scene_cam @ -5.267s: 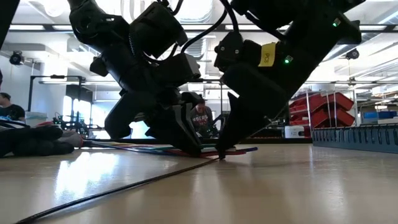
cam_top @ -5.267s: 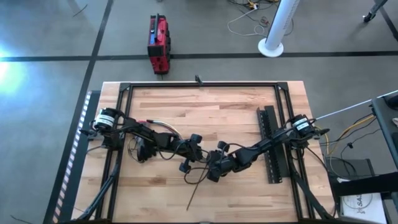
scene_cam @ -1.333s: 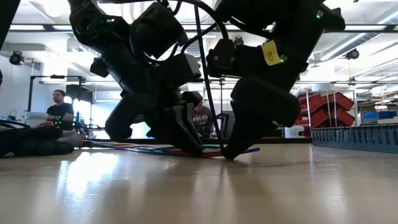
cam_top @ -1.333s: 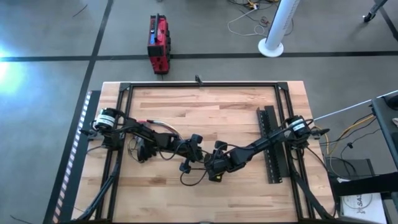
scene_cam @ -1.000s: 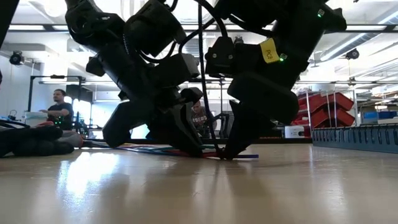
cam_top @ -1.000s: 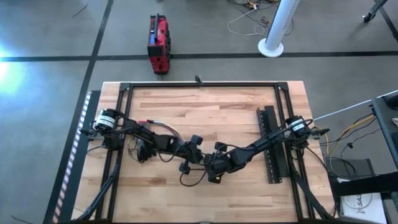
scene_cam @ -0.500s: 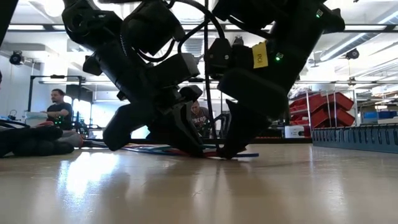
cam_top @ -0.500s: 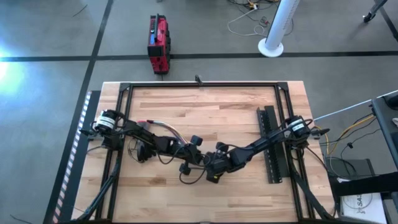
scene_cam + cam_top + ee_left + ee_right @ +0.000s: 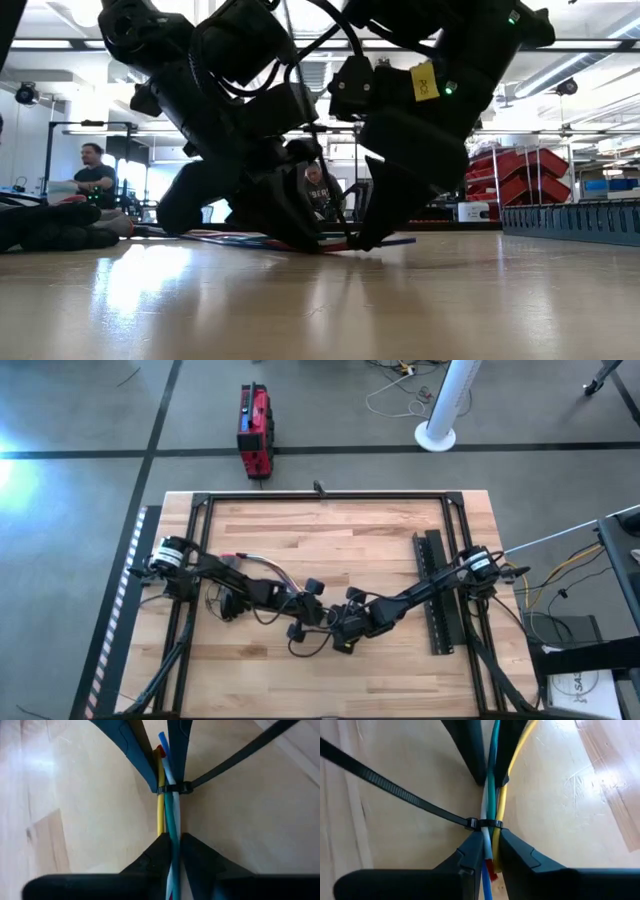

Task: Ziptie cables
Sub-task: Wrap the colored cable wires with the black zip tie

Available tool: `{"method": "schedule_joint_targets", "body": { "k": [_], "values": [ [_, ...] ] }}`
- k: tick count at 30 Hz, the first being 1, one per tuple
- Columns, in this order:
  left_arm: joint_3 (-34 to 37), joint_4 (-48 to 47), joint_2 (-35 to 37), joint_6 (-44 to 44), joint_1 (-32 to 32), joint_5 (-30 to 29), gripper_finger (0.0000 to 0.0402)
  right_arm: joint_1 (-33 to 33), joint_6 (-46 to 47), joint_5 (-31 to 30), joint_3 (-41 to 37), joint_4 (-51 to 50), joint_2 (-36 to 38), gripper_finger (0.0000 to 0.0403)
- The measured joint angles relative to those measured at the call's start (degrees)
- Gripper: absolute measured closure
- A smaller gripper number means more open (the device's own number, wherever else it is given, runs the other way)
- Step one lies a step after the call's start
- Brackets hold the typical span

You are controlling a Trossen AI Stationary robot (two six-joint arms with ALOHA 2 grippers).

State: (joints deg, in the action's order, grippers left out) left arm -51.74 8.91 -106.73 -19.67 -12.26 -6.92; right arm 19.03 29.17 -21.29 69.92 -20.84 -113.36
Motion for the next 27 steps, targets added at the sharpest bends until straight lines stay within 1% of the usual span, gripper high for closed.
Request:
{"method": "schedule_joint_targets", "body": {
  "k": [4, 7, 10, 13, 18, 22, 27],
  "values": [
    [0.1, -1.7, 1.6, 3.5, -0.1, 0.7, 0.0324, 0.0, -2.7, -0.3, -0.5, -0.3, 0.0, 0.0364],
    [0.1, -1.7, 2.0, 7.7, 0.2, 1.0, 0.0304, 0.0, -5.0, -0.7, -0.7, -0.7, 0.0, 0.0369],
    [0.2, -0.1, 1.9, 13.1, 1.2, 1.3, 0.0291, 0.2, -8.2, -1.4, -0.7, -1.0, 0.0, 0.037],
    [0.1, 2.0, 0.9, 15.6, 1.8, 0.8, 0.0285, 0.3, -9.9, -1.7, -0.7, -1.1, 0.0, 0.0368],
    [0.1, 6.9, -1.4, 18.3, 2.1, 1.9, 0.0297, 0.8, -11.9, -2.6, -0.7, -1.3, 0.0, 0.037],
    [0.1, 10.3, -3.4, 19.2, 2.3, 5.1, 0.0318, 1.1, -13.9, -2.8, -0.6, -1.7, 0.0, 0.0373],
    [0.1, 11.6, -4.3, 21.0, 2.7, 5.8, 0.0346, 1.1, -14.3, -2.8, -0.6, -1.7, 0.0, 0.037]
  ]
}}
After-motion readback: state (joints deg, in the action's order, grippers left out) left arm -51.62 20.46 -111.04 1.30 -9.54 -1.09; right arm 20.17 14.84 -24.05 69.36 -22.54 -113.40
